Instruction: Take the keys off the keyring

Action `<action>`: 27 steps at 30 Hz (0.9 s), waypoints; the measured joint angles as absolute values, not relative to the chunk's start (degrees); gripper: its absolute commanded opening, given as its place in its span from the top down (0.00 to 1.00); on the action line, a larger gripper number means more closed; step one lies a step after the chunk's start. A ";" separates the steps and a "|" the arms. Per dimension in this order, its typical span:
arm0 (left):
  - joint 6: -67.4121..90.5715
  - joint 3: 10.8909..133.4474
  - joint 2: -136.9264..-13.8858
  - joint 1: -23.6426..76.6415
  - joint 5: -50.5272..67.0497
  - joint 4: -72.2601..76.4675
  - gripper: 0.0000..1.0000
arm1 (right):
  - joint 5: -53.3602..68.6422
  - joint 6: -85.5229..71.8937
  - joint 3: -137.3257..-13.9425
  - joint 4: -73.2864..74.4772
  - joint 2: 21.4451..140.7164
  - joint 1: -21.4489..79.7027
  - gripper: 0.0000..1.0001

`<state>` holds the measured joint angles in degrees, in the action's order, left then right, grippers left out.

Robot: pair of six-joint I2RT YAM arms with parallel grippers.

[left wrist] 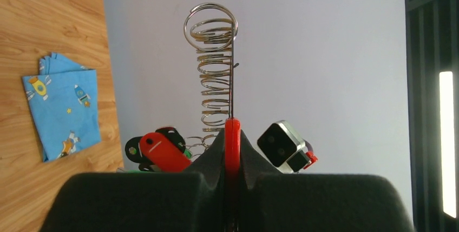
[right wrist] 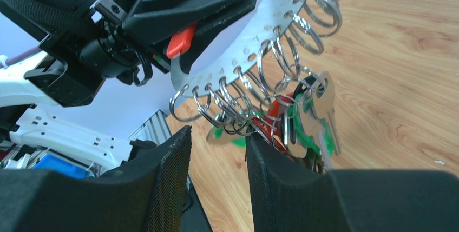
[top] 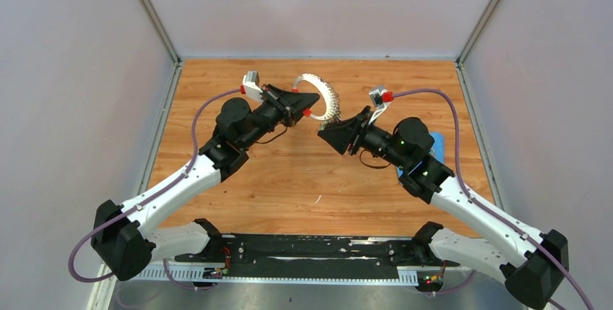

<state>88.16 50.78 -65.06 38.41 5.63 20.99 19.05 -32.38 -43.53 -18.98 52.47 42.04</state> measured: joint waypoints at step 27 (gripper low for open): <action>86.13 51.66 -63.90 39.16 3.27 17.56 1.00 | 17.87 -33.93 -39.48 -29.02 54.81 43.53 0.70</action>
<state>86.13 51.66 -63.90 39.16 3.27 17.56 17.87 -33.93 -39.48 -29.02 54.81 43.53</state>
